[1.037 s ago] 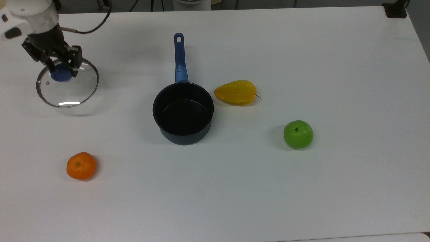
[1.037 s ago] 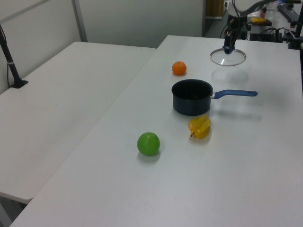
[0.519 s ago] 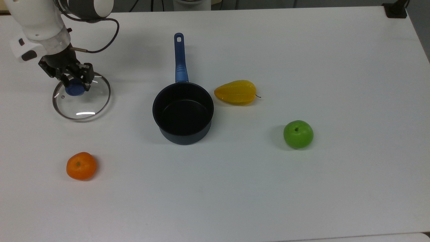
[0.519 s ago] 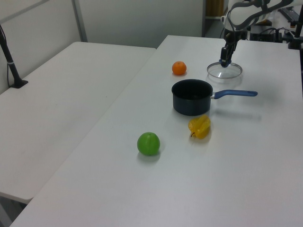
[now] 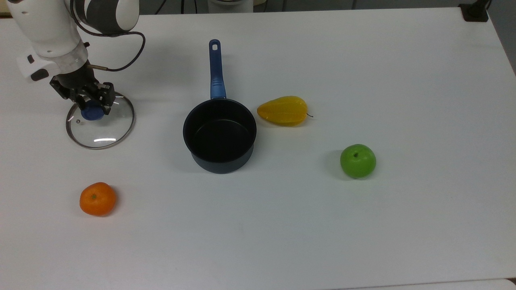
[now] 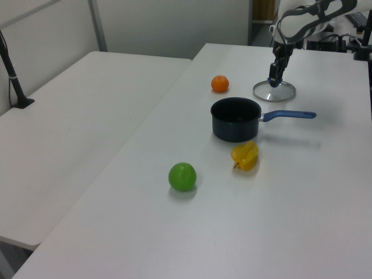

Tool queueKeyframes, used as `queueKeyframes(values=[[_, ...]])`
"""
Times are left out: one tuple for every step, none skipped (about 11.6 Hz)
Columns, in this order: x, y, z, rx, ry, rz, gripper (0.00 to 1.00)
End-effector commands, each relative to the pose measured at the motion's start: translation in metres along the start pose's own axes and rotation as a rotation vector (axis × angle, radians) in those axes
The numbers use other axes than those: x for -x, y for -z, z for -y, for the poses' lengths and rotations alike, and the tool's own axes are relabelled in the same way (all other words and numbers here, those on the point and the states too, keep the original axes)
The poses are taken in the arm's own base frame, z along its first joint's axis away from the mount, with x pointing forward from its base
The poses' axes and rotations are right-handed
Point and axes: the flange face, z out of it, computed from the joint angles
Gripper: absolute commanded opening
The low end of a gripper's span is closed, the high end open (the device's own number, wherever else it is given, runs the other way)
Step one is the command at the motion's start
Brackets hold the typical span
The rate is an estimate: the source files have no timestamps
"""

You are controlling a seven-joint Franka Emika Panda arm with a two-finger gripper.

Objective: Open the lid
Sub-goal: 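Lower the glass lid onto the table and open the gripper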

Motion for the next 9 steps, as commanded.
queueKeyframes(values=[[0.002,0.001,0.006,-0.011,0.006,-0.018,0.67],[0.002,0.0,0.006,-0.013,0.005,-0.017,0.74],[0.002,0.0,0.006,-0.012,0.005,-0.017,0.75],[0.002,0.0,0.007,-0.012,0.01,-0.015,0.82],[0.002,0.001,0.007,-0.012,0.011,-0.013,1.0],[0.002,0.006,0.006,-0.01,0.015,-0.013,1.0],[0.001,0.016,0.006,-0.007,0.01,-0.026,1.0],[0.001,0.029,0.007,-0.01,0.004,-0.025,1.0],[0.001,0.039,0.009,-0.01,-0.015,-0.022,1.0]])
